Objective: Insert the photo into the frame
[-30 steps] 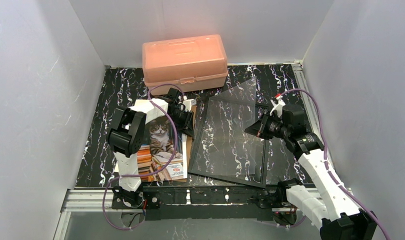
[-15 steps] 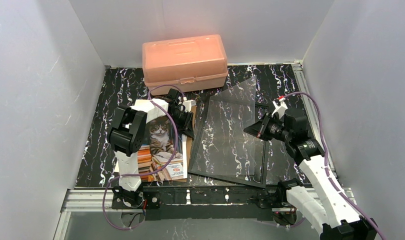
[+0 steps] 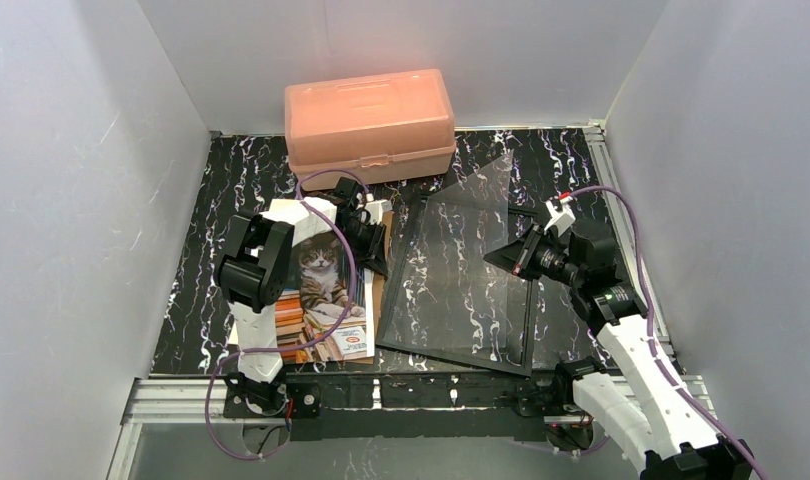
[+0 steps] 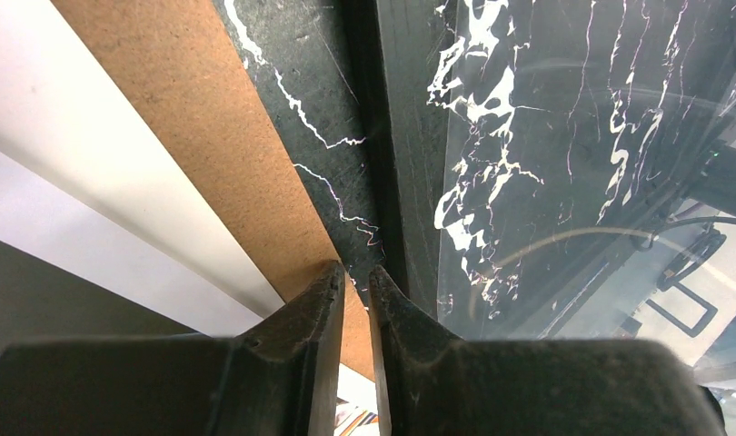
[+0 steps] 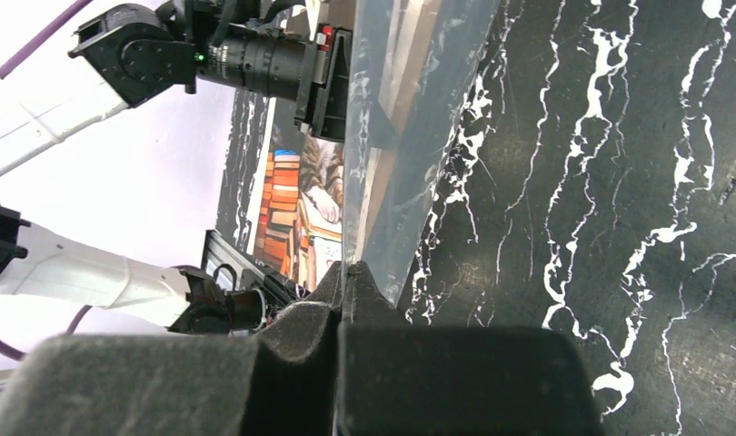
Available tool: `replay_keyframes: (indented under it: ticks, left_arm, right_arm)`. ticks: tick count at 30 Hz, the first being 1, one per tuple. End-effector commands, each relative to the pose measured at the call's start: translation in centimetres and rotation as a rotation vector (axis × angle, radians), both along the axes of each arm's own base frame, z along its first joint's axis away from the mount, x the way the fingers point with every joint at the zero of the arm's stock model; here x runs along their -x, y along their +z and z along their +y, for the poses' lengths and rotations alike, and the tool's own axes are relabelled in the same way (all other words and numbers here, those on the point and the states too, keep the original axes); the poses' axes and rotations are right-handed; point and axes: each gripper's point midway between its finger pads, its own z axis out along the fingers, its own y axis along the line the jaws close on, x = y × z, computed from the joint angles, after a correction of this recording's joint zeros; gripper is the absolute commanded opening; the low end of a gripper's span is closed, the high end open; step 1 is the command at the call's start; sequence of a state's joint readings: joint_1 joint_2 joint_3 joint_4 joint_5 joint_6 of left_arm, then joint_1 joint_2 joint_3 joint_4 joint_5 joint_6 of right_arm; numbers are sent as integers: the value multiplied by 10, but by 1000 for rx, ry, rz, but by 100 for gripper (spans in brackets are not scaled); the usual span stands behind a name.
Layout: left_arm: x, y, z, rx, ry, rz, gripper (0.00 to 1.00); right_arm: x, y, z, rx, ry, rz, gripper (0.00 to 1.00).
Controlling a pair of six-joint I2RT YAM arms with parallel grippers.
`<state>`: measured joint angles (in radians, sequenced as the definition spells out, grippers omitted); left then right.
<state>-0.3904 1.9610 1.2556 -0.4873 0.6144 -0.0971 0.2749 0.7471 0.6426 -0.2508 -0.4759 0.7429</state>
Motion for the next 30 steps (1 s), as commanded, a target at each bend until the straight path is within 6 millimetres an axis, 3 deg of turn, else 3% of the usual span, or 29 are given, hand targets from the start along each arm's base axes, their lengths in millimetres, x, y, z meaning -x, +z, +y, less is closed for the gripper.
replay_keyframes:
  ticks: [1, 15, 21, 25, 30]
  left_arm:
    - [2, 5, -3, 14, -14, 12, 15]
    - [-1, 10, -6, 38, 15, 32, 11]
    - [-4, 13, -4, 48, 24, 19, 12]
    - [-3, 11, -2, 38, 21, 18, 12]
    - [-4, 13, -3, 40, 18, 14, 11]
  right_arm:
    - [-3, 35, 7, -69, 33, -137, 1]
    - [-9, 59, 17, -204, 49, -192, 1]
    - [-11, 36, 14, -118, 51, -169, 1]
    - [-10, -1, 2, 64, 62, -90, 1]
    - [-7, -27, -11, 211, 72, -6, 1]
